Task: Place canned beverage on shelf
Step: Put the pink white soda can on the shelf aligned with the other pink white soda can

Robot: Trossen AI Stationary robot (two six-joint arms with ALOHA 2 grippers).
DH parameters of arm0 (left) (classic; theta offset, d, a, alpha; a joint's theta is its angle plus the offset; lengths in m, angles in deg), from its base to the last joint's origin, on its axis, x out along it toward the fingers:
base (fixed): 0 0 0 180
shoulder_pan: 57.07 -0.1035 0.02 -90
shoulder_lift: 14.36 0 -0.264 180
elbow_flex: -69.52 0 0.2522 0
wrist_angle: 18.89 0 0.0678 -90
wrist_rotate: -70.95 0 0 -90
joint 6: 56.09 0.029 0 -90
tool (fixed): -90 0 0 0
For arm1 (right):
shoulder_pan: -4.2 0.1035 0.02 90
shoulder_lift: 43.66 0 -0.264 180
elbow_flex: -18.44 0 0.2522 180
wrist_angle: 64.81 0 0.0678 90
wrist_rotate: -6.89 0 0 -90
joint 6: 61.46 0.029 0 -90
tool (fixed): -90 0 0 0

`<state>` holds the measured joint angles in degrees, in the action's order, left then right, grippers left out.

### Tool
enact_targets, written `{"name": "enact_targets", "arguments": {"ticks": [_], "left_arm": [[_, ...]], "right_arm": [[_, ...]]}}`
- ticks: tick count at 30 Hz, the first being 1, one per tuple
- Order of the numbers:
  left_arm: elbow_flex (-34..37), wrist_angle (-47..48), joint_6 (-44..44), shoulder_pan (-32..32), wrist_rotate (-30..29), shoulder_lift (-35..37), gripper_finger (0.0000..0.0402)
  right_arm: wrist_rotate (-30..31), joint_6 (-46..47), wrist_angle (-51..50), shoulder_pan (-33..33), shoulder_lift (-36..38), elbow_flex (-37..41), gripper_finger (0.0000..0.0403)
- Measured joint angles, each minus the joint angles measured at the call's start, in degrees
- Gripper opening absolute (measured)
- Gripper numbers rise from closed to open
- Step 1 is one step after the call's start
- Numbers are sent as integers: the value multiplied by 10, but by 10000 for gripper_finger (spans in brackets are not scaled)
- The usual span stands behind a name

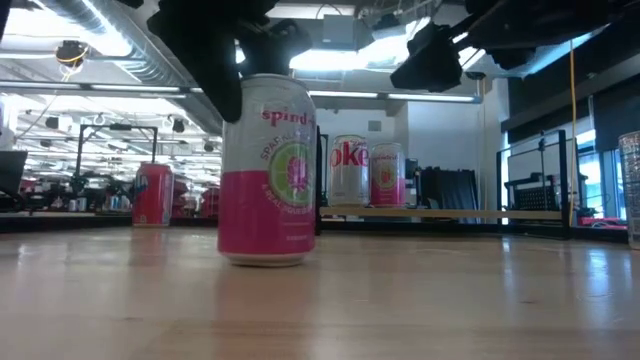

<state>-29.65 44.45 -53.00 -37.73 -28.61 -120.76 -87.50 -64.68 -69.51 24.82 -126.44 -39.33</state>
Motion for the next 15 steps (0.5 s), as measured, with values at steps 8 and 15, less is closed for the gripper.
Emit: {"name": "enact_targets", "arguments": {"ticks": [8,15], "left_arm": [[-27,50,-30,20,-34,10,316],[-35,92,-203,58,-93,44,324]], "right_arm": [[12,-2,8,0,0,0,346],[25,3,22,0,-4,0,346]]}}
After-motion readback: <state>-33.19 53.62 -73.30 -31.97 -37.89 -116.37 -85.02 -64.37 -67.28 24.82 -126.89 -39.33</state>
